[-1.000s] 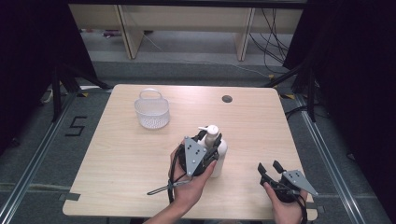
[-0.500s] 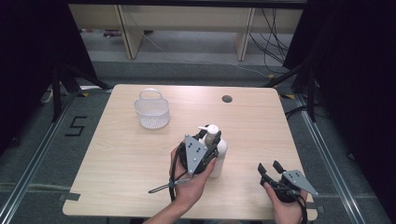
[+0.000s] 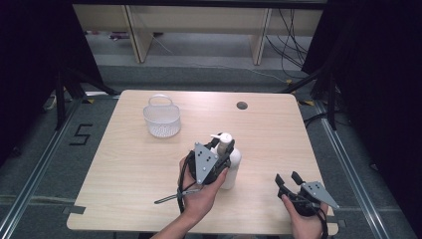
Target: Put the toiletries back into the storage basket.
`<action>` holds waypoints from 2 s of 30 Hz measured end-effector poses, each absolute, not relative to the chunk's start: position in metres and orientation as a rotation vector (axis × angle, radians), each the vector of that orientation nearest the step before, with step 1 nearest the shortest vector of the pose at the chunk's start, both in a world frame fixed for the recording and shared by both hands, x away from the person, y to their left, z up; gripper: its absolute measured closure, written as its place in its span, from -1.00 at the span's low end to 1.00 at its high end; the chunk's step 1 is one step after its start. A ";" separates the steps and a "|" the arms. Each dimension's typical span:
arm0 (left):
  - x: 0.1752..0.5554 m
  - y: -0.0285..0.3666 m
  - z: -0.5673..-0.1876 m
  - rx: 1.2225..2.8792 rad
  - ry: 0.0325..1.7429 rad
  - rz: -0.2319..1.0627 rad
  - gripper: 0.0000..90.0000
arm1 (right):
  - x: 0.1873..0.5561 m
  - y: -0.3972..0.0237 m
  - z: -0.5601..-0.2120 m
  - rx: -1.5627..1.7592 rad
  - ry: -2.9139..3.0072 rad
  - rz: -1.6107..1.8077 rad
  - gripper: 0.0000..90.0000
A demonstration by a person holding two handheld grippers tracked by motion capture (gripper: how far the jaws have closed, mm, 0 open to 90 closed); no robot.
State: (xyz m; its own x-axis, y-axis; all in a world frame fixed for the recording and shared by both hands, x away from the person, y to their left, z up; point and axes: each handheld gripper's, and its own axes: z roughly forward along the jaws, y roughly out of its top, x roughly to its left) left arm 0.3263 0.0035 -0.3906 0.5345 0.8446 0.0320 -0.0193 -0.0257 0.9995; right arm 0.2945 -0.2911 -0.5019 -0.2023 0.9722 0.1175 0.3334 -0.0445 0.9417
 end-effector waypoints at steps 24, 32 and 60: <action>0.326 0.029 -0.373 1.437 0.726 0.818 0.32 | 0.293 -0.292 -0.502 1.432 1.578 1.276 -0.16; 0.326 0.037 -0.369 1.438 0.725 0.813 0.32 | 0.294 -0.293 -0.503 1.424 1.572 1.285 -0.17; 0.340 0.072 -0.360 1.438 0.744 0.854 0.32 | 0.298 -0.294 -0.507 1.409 1.557 1.292 -0.18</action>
